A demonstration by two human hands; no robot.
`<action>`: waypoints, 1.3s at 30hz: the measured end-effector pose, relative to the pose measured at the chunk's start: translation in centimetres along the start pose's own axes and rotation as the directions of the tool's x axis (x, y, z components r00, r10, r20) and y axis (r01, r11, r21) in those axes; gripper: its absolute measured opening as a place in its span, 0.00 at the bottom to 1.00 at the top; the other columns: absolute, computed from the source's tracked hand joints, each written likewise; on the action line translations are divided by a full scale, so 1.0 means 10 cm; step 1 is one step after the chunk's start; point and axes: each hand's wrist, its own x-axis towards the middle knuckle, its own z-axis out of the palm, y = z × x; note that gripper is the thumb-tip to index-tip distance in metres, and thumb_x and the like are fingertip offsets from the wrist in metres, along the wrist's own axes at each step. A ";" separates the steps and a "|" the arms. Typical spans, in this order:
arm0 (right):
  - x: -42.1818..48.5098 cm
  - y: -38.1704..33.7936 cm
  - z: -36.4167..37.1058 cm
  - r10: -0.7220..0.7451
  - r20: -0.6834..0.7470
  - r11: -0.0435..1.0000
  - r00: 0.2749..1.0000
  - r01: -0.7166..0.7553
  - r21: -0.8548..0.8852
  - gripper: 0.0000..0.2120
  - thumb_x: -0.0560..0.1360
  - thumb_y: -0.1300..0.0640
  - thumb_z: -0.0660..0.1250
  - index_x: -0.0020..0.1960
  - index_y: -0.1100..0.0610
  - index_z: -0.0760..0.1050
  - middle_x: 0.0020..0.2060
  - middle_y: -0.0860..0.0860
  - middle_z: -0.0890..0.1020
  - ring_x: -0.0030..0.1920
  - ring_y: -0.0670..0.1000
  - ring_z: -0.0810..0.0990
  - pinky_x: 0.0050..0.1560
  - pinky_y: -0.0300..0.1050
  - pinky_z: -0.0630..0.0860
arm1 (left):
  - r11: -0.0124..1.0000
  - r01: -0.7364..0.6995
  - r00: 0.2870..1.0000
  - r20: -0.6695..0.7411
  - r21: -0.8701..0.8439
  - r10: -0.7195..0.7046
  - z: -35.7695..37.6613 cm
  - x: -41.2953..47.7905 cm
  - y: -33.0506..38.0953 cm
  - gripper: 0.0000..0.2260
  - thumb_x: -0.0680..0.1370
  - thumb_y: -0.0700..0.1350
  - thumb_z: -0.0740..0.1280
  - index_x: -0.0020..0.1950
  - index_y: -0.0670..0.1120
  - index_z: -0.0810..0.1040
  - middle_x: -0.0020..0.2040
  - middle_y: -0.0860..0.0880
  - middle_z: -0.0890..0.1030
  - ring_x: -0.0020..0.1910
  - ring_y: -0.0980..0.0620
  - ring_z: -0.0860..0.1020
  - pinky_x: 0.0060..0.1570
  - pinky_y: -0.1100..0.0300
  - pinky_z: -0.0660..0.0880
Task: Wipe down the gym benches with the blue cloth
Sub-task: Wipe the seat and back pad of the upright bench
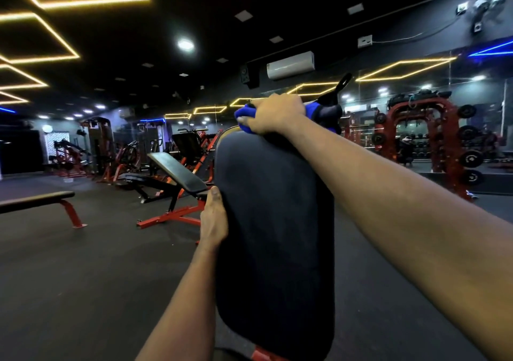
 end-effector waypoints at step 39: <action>-2.83 -1.16 1.51 0.273 -0.232 0.777 0.934 -0.072 0.626 0.15 0.66 0.46 0.67 0.50 0.51 0.81 0.35 0.47 0.81 0.34 0.52 0.80 0.35 0.45 0.75 | 0.987 0.157 0.905 0.405 -0.032 -0.131 -0.48 0.04 -0.04 0.30 0.80 0.66 0.38 0.58 0.56 0.76 0.46 0.57 0.81 0.46 0.56 0.78 0.42 0.61 0.74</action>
